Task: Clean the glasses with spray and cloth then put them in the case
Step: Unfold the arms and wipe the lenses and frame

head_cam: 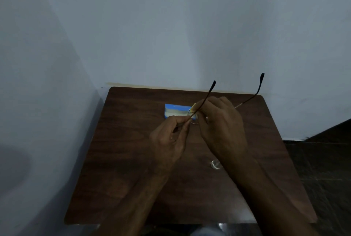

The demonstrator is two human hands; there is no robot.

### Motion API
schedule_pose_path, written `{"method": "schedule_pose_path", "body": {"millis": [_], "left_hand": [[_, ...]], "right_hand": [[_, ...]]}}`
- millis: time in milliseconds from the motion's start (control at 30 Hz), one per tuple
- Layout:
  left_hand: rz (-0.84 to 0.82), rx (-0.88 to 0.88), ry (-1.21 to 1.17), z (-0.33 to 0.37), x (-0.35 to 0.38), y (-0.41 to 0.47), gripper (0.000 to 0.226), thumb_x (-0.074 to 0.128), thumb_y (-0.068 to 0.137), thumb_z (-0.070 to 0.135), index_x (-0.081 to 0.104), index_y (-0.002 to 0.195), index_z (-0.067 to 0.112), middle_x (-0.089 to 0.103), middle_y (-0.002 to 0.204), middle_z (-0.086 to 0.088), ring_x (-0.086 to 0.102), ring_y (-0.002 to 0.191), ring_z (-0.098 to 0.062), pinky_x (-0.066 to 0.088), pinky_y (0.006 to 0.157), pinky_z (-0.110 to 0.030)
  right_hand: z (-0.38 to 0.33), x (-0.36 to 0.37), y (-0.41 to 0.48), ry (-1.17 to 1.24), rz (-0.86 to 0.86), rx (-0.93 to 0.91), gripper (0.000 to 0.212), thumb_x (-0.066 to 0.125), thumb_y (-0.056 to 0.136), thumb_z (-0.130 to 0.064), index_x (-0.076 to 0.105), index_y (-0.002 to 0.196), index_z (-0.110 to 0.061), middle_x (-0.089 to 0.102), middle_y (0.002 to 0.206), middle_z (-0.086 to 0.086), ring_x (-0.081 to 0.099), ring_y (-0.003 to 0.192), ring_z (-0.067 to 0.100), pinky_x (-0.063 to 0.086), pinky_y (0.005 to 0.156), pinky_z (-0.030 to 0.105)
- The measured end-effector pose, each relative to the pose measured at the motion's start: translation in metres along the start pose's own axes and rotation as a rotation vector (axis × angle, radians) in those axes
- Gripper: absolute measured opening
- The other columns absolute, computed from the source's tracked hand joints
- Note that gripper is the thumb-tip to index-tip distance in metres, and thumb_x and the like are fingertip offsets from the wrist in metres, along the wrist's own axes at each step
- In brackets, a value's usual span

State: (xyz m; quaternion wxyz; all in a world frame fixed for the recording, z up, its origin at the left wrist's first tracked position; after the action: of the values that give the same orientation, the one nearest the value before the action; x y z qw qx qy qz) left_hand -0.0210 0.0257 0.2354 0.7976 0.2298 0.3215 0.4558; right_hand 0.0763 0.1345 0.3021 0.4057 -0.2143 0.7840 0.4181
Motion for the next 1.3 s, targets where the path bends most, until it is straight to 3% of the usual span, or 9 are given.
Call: {"method": "schedule_pose_path", "body": {"millis": [67,167,400,567,733,867,967,1167,1300], "left_hand": [[-0.006,0.003,0.011,-0.001,0.001,-0.001,0.015,0.08,0.091,0.011,0.078,0.102,0.0,0.079,0.095,-0.008,0.075,0.085,-0.013,0.063,0.077,-0.029],[0.017,-0.002,-0.013,0.001,0.0,-0.001,0.018,0.079,0.09,0.014,0.077,0.103,0.002,0.078,0.094,-0.008,0.07,0.088,-0.006,0.061,0.08,-0.022],[0.013,-0.09,-0.027,-0.006,-0.002,-0.004,0.017,0.081,0.09,0.011,0.078,0.104,0.001,0.08,0.096,-0.007,0.076,0.086,-0.015,0.064,0.076,-0.034],[0.055,-0.117,-0.102,-0.001,-0.006,0.006,0.016,0.081,0.091,0.009,0.078,0.105,0.001,0.08,0.098,-0.005,0.077,0.089,-0.013,0.064,0.077,-0.034],[0.06,-0.151,-0.101,-0.001,-0.007,0.006,0.016,0.082,0.09,0.008,0.078,0.105,0.003,0.08,0.1,-0.002,0.077,0.091,-0.01,0.064,0.078,-0.033],[0.094,-0.243,-0.09,-0.002,-0.014,0.012,0.012,0.081,0.09,0.008,0.077,0.101,0.008,0.079,0.095,0.003,0.076,0.087,-0.006,0.064,0.076,-0.028],[0.116,-0.333,-0.123,-0.009,-0.018,0.016,0.012,0.081,0.089,0.007,0.073,0.096,0.013,0.076,0.089,0.009,0.076,0.084,-0.006,0.064,0.074,-0.028],[0.169,-0.505,-0.233,-0.023,-0.008,0.016,0.008,0.08,0.09,0.006,0.074,0.094,0.008,0.078,0.088,0.003,0.078,0.082,-0.009,0.067,0.075,-0.04],[0.156,-0.599,-0.332,-0.031,-0.001,0.012,0.009,0.079,0.09,0.004,0.075,0.097,0.008,0.079,0.092,-0.004,0.08,0.085,-0.015,0.067,0.076,-0.049]], "right_hand": [[0.001,0.0,0.003,-0.026,0.024,0.009,0.015,0.077,0.083,-0.004,0.074,0.093,-0.015,0.073,0.095,0.0,0.06,0.086,0.024,0.05,0.069,0.039],[-0.006,0.004,0.001,0.055,0.0,-0.002,0.012,0.074,0.085,-0.007,0.073,0.094,-0.016,0.072,0.095,-0.003,0.059,0.085,0.021,0.049,0.071,0.038],[-0.001,0.0,-0.01,-0.033,0.026,0.025,0.011,0.074,0.085,-0.01,0.069,0.09,-0.018,0.07,0.092,-0.003,0.057,0.084,0.02,0.029,0.068,0.025],[-0.011,-0.006,-0.014,0.08,0.066,-0.026,0.013,0.079,0.086,-0.009,0.072,0.095,-0.017,0.071,0.097,-0.004,0.062,0.091,0.019,0.049,0.07,0.03],[-0.007,-0.01,-0.02,0.007,0.113,-0.057,0.014,0.079,0.085,-0.009,0.068,0.089,-0.014,0.065,0.091,-0.001,0.055,0.085,0.016,0.049,0.064,0.034],[0.024,-0.033,-0.023,0.145,0.257,0.063,0.012,0.082,0.087,-0.008,0.074,0.093,-0.012,0.068,0.091,0.001,0.06,0.082,0.02,0.053,0.067,0.039],[0.04,-0.035,-0.021,0.148,0.245,0.112,0.009,0.08,0.091,-0.011,0.075,0.099,-0.012,0.07,0.096,0.0,0.062,0.088,0.021,0.054,0.071,0.045],[0.026,-0.026,-0.016,0.105,0.292,0.067,0.013,0.08,0.09,-0.004,0.076,0.1,-0.009,0.072,0.098,0.004,0.063,0.09,0.021,0.054,0.073,0.035],[0.024,-0.012,-0.013,-0.067,0.21,0.046,0.019,0.08,0.088,-0.002,0.074,0.103,-0.01,0.072,0.1,0.009,0.063,0.089,0.026,0.044,0.068,0.029]]}}
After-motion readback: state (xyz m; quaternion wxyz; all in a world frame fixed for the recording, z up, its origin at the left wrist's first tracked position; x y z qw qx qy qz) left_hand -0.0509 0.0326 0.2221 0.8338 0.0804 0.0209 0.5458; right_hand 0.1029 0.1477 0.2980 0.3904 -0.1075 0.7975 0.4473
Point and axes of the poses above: each hand's wrist, its own y-axis towards the middle knuckle, its own x-axis out of the palm, z = x × y, the point moved 8 cm from there along y, towards the middle knuckle
